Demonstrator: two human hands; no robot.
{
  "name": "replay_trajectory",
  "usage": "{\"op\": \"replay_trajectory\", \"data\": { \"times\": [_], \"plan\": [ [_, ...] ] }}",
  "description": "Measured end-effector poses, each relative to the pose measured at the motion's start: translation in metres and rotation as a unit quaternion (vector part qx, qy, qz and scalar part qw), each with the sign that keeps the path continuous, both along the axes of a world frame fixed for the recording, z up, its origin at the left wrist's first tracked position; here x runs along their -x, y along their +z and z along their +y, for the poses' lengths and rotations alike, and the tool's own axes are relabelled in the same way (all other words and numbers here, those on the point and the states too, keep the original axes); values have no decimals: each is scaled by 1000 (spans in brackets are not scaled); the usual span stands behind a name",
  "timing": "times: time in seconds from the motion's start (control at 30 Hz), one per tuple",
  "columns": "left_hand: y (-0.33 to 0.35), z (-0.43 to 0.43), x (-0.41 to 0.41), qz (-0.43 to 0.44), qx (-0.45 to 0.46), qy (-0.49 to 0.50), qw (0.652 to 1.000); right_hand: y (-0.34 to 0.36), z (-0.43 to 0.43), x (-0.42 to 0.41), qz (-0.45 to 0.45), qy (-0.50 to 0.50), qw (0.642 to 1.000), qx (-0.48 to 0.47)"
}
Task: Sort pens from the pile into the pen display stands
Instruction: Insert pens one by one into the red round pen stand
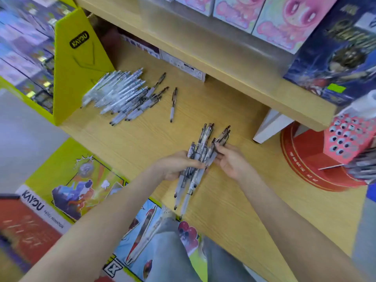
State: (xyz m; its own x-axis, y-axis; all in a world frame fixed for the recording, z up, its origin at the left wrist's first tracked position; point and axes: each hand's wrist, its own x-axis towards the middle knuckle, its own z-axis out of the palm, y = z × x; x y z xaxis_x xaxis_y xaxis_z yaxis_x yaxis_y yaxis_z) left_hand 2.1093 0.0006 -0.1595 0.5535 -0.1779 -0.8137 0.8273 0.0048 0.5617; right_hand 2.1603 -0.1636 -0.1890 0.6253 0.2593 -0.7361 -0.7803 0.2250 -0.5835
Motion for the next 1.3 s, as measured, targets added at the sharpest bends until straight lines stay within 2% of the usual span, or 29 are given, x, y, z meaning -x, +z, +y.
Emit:
{"op": "replay_trajectory", "data": {
  "times": [0.13, 0.3, 0.4, 0.53, 0.63, 0.8, 1.07, 1.3],
  "plan": [
    [-2, -22, 11, 18, 1, -6, 1000, -3, -20, 7, -14, 5, 1000, 22],
    [-4, -31, 19, 24, -27, 43, 998, -5, -42, 5, -17, -60, 997, 55],
    [-17, -31, 25, 12, -8, 115, 993, 1, -55, 11, -47, 36, 994, 90],
    [-23, -44, 32, 14, 5, 275, 961, 4, -59, 36, -53, 210, 971, 96],
    [-25, -52, 33, 1, 12, 323, 946, -4, -57, 53, -62, 261, 953, 141],
    [-38, -62, 36, -24, 51, 318, 946, -4, -48, 68, -106, 234, 953, 163],
    [-47, -80, 41, -61, 63, 293, 952, -5, -46, 70, -217, 270, 903, 256],
    [-37, -100, 45, -97, 31, 233, 967, 12, -68, 73, -219, 256, 911, 239]
  ]
}}
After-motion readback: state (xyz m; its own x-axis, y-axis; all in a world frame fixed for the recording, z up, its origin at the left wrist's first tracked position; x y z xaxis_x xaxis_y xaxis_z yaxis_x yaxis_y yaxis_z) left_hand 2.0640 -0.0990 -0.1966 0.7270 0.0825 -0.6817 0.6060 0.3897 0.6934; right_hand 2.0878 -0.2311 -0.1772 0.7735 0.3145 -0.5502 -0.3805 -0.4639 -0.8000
